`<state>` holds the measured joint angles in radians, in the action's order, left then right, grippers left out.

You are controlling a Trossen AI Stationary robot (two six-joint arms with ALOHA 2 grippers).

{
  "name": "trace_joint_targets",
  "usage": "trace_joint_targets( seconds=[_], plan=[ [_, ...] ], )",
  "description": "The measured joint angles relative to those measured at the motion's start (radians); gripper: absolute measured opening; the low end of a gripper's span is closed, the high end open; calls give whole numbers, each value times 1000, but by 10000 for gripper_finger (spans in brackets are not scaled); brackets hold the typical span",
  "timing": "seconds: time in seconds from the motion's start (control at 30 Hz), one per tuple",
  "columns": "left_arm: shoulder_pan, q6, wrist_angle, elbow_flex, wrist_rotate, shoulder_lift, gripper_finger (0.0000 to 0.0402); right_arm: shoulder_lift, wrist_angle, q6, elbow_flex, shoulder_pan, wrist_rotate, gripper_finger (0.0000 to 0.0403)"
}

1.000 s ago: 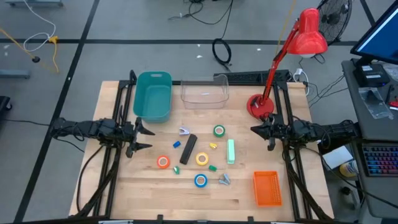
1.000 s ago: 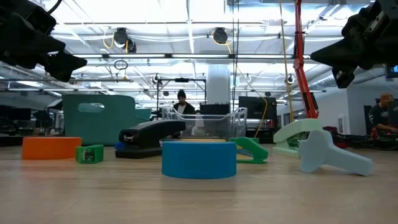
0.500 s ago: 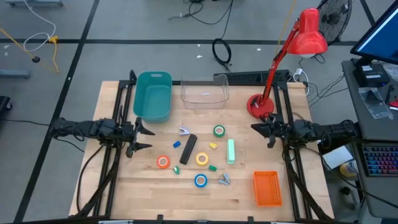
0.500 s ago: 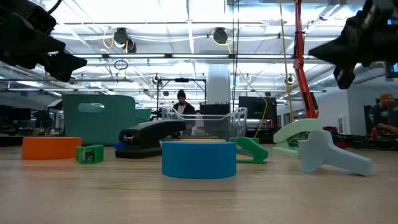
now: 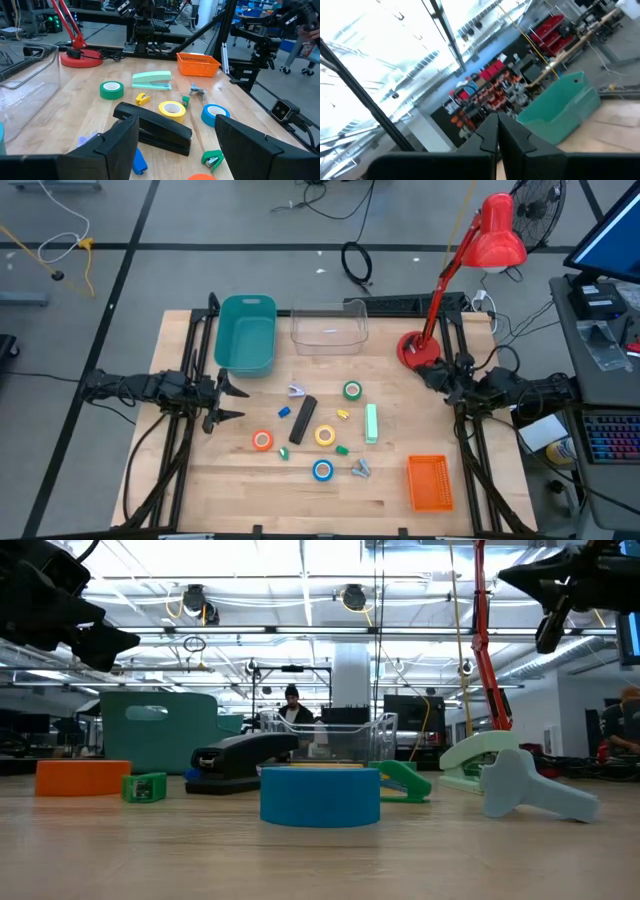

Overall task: Pick and place Stapler, Stapler remover, tape
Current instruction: Put the large light green stapler into the green bin

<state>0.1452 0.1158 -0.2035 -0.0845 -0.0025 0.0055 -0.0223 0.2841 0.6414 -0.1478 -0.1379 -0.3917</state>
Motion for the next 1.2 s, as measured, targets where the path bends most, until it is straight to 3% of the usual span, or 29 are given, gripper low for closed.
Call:
trace_joint_targets(
  seconds=[0.2, 0.37, 0.47, 0.67, 0.87, 1.03, 1.2],
  plan=[
    [0, 0, 2, 0, -1, 0, 267, -45, 93, -63, 0, -2, 72, 4],
    [0, 7, 34, 1, -25, 0, 267, -234, 169, -75, -64, -17, 83, 4],
    [0, 26, 42, 1, -26, 0, 267, -379, 26, -27, -174, -35, 116, 4],
    [0, 85, 42, 1, -26, 0, 267, -670, -432, 119, -446, -62, 205, 4],
    [0, 126, 43, 1, -26, 0, 267, -840, -732, 265, -630, -58, 293, 14],
    [0, 126, 43, 1, -26, 0, 267, -898, -811, 445, -673, -49, 304, 59],
    [0, 125, 43, 1, -26, 0, 267, -936, -806, 570, -673, -16, 453, 121]
  ],
)
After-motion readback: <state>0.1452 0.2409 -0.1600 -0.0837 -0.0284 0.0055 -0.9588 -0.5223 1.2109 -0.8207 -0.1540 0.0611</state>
